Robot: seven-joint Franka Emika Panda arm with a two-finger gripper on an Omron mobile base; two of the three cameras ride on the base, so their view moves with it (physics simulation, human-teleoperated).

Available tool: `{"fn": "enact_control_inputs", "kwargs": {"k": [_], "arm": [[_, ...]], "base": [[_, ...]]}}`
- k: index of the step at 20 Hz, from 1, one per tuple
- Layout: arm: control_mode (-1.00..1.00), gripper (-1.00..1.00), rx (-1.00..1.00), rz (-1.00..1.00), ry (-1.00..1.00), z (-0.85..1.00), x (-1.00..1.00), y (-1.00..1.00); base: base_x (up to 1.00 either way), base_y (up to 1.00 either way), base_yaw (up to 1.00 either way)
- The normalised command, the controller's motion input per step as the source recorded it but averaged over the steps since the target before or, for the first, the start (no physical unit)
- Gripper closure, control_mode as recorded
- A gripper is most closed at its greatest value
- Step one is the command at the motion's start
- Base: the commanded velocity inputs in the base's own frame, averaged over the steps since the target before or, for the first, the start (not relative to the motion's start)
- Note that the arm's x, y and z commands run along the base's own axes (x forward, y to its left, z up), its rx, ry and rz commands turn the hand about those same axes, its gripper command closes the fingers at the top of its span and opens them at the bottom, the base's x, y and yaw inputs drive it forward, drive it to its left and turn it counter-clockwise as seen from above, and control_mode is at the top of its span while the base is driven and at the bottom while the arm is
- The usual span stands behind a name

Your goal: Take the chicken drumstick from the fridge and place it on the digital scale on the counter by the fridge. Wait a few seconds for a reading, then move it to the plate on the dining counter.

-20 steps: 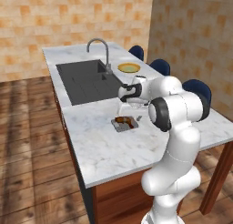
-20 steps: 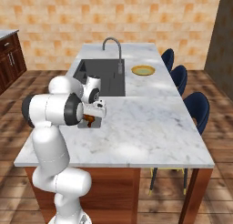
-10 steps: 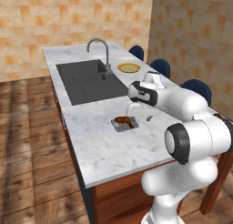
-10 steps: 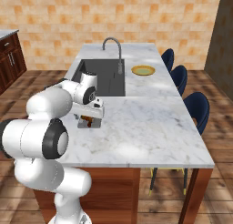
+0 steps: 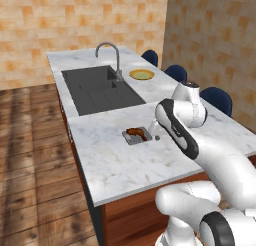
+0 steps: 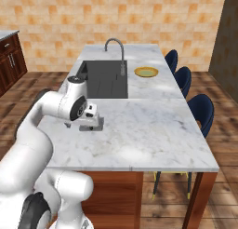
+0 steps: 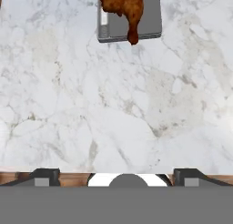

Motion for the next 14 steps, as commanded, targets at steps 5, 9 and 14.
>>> {"fn": "enact_control_inputs", "kwargs": {"k": [5,9,14], "arm": [[-1.00,-1.00,-0.04,0.00,-0.13,0.37,-0.71,0.02],[-1.00,-1.00,0.00,0.01,-0.14,0.09,-0.36,0.00],[-1.00,-1.00,0.00,0.01,-0.07,0.48,-0.24,0.00]], "base": [[0.00,0.00,0.00],[0.00,0.00,0.00],[0.00,0.00,0.00]]}}
